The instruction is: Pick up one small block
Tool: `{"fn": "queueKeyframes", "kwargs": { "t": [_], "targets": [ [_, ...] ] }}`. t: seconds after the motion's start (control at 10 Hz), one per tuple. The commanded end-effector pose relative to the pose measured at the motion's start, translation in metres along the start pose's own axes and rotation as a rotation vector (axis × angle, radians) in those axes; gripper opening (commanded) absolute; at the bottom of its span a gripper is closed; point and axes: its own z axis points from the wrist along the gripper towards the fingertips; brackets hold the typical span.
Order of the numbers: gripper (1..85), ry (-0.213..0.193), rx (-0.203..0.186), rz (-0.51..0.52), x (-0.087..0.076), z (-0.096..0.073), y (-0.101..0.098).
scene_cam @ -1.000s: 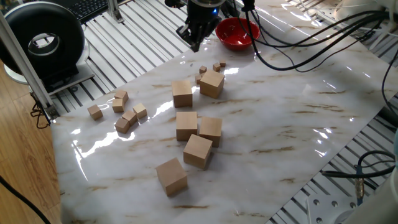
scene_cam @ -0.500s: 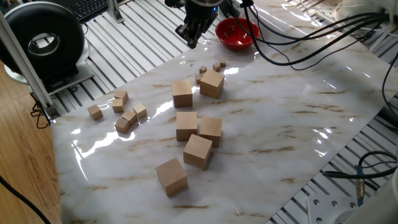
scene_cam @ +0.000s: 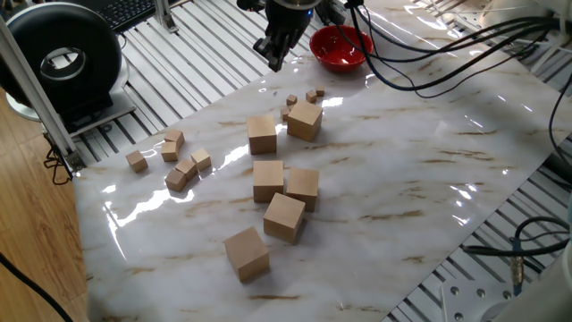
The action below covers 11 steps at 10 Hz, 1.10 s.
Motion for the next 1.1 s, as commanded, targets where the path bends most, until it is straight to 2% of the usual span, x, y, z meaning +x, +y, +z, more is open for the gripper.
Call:
{"fn": "queueKeyframes", "kwargs": {
  "t": [0.0,0.3,0.4,0.5,0.6,0.7,0.8,0.9,1.0],
  "targets": [
    [1.0,0.013,-0.015,-0.062,-0.003,-0.003,0.007],
    [1.0,0.006,-0.027,-0.062,-0.005,-0.006,0.009],
    [1.0,0.010,-0.019,-0.076,-0.004,-0.010,-0.001],
    [1.0,0.018,-0.027,-0.067,-0.002,-0.015,-0.007],
    [1.0,0.036,0.003,-0.119,0.002,-0.017,-0.018],
    [1.0,0.050,-0.007,-0.173,0.006,-0.017,-0.016],
    [1.0,0.061,-0.055,-0.207,0.010,-0.018,-0.004],
    [1.0,0.059,-0.085,-0.213,0.011,-0.018,0.003],
    [1.0,0.058,-0.056,-0.171,0.009,-0.018,-0.004]
  ]
}}
